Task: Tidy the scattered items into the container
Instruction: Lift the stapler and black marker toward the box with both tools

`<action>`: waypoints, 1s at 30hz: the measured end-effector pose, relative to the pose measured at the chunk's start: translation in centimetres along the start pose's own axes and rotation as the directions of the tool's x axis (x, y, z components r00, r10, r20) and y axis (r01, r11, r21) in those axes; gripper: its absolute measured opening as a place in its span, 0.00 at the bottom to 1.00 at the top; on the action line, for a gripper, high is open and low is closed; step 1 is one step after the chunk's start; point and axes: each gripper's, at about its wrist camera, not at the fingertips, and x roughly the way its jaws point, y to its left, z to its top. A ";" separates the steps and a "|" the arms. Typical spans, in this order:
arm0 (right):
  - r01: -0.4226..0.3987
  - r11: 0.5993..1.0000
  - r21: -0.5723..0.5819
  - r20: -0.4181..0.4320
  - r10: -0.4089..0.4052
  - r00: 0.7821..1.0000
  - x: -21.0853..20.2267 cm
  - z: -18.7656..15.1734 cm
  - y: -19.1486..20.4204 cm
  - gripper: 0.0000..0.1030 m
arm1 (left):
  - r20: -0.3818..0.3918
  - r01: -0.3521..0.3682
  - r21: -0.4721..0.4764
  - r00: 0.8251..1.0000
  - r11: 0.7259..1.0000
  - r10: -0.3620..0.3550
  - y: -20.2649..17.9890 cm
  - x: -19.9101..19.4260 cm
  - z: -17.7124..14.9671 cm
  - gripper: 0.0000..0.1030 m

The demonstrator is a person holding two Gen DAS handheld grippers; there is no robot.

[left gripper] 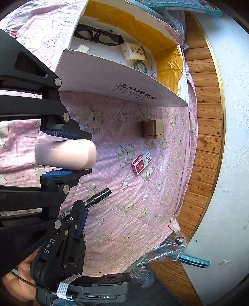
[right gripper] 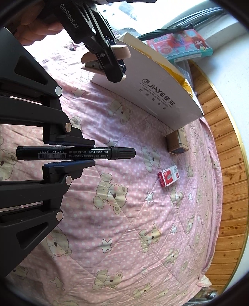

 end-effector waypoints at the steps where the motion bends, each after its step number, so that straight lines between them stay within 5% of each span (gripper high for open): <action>1: -0.002 1.000 -0.005 -0.002 0.002 1.000 0.0 -0.1 0.2 0.13 | 0.004 -0.001 -0.002 1.000 1.000 0.001 0.1 -0.2 0.0 0.28; 30: -0.059 0.993 -0.099 0.033 0.062 0.997 -2.4 1.1 5.4 0.13 | 0.089 -0.021 -0.022 0.996 1.000 0.022 1.4 -3.9 1.2 0.28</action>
